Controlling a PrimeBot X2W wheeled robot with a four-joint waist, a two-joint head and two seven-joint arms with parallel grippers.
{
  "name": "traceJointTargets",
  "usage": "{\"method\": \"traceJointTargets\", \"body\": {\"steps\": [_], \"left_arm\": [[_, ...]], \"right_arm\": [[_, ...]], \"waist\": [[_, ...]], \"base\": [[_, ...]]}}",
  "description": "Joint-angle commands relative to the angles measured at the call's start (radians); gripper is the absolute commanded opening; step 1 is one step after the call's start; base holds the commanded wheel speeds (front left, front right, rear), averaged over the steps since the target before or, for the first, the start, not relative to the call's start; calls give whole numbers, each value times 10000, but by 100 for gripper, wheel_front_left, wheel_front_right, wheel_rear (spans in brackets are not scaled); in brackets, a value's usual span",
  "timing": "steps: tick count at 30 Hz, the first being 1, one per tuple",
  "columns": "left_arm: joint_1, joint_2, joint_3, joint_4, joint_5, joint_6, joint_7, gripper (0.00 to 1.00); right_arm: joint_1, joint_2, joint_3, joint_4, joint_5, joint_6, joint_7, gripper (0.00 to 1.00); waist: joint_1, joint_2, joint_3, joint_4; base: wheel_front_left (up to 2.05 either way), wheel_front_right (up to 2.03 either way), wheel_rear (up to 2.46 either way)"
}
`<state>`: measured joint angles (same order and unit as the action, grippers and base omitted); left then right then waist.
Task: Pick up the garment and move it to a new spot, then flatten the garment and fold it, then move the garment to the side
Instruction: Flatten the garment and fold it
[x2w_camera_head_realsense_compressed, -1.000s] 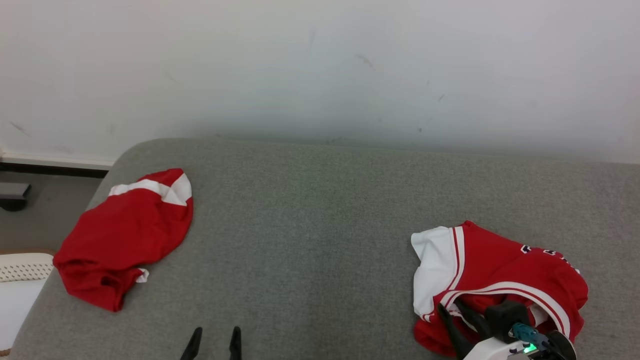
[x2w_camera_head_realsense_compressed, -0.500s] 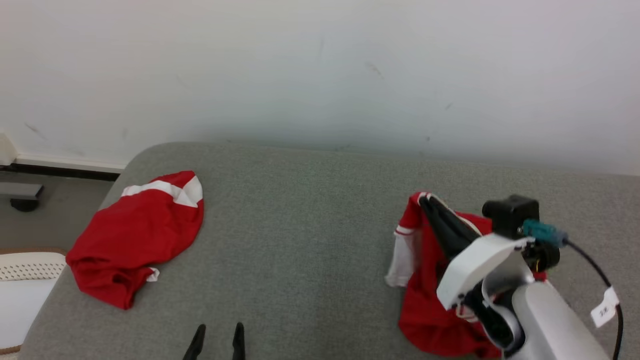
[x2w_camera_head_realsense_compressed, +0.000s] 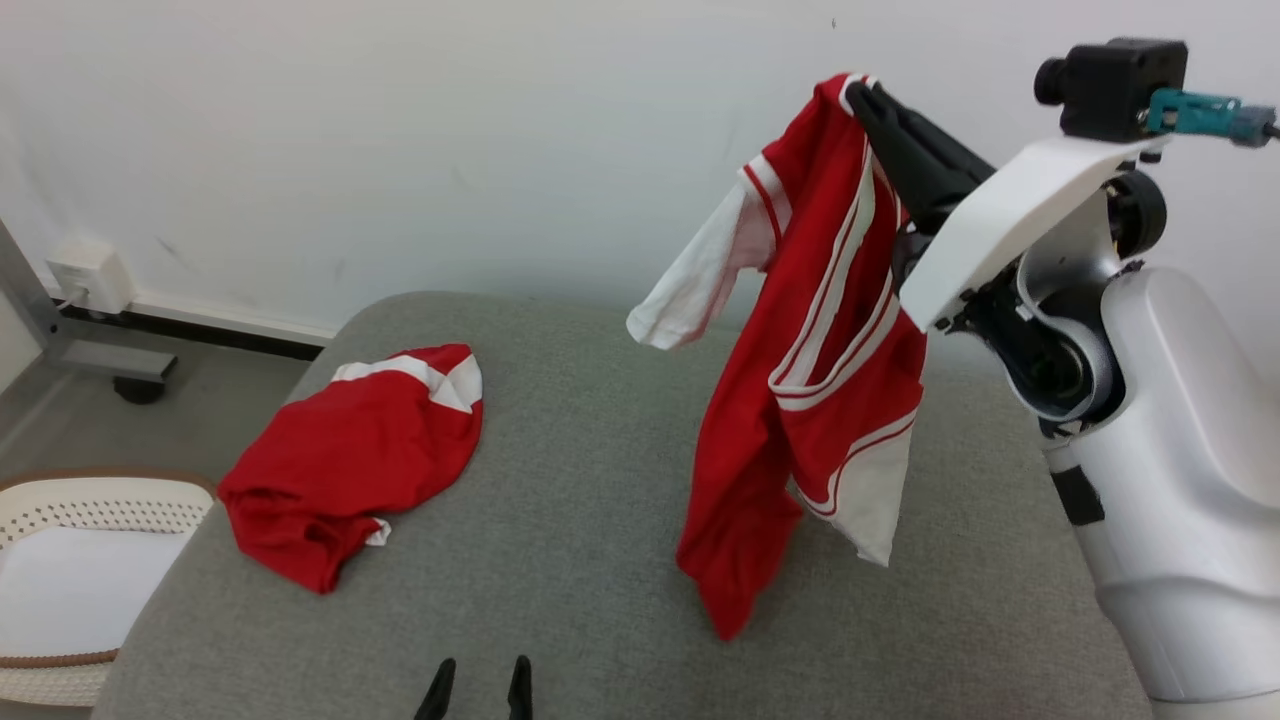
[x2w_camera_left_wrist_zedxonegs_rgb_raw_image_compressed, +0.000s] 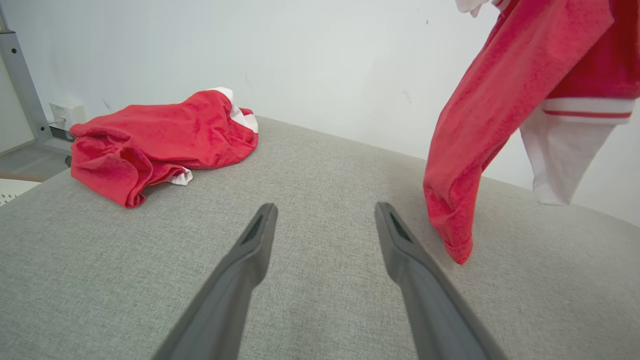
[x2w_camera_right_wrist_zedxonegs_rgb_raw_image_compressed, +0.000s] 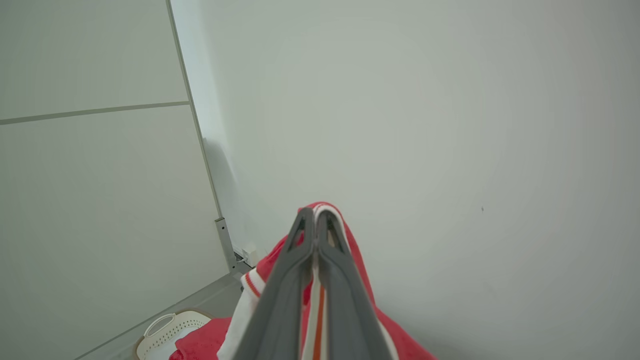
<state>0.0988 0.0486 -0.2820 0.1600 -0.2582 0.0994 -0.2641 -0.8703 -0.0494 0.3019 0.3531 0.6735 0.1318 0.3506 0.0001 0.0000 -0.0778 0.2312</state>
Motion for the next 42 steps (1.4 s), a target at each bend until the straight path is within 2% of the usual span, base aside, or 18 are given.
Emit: {"method": "traceJointTargets", "body": {"steps": [1, 4, 7, 14, 21, 27, 33, 39, 40, 41, 42], "left_arm": [[-26, 34, -21, 11, -36, 39, -6, 100], [20, 34, -28, 8, -69, 116, -6, 100], [78, 34, 39, -27, -70, 148, -6, 100], [168, 32, 231, -135, 39, 144, -7, 100], [-93, 34, 300, -145, 260, 47, -6, 100], [-344, 34, 292, -103, 338, -5, -6, 100], [-530, 34, 247, -15, 385, -20, -6, 100], [-472, 34, 290, 41, 379, -20, -6, 100], [-437, 34, 301, 49, 382, -22, -6, 100], [-404, 34, 319, 54, 390, -26, -6, 100], [-371, 34, 331, 50, 403, -26, -6, 100]], "right_arm": [[-323, -23, -55, 91, 8, -21, 12, 0], [-685, -24, -316, 338, 249, -21, 103, 0], [-346, -163, -471, 404, 419, -21, 484, 0], [1804, -1647, -199, 120, 581, -22, 1532, 0], [4138, -3160, -146, -308, 1120, -22, 2041, 0], [5281, -3944, -560, 196, 910, -22, 1643, 0], [5321, -3952, -799, 1265, 488, -22, 753, 0], [5109, -4348, -667, 2334, -579, -22, -238, 0], [5066, -4327, -713, 2558, -704, -22, -449, 25], [5027, -4273, -749, 2732, -847, -22, -638, 76], [4988, -4263, -801, 2932, -1040, -22, -832, 100]], "waist": [[-1, 0, -56, 71], [-1, 0, -85, 105], [-1, 0, -97, 70], [-1, 0, 46, -400], [-1, 0, 438, -1091], [-1, 0, 770, -1487], [-1, 0, 917, -1683], [-1, 0, 858, -1821], [-1, 0, 830, -1848], [-1, 0, 810, -1882], [-1, 0, 800, -1921]], "base": [[0, 0, 0], [0, 0, 0], [0, 0, 0], [0, 0, 0], [0, 0, 0], [0, 0, 0], [0, 0, 0], [0, 0, 0], [0, 0, 0], [0, 0, 0], [0, 0, 0]]}}
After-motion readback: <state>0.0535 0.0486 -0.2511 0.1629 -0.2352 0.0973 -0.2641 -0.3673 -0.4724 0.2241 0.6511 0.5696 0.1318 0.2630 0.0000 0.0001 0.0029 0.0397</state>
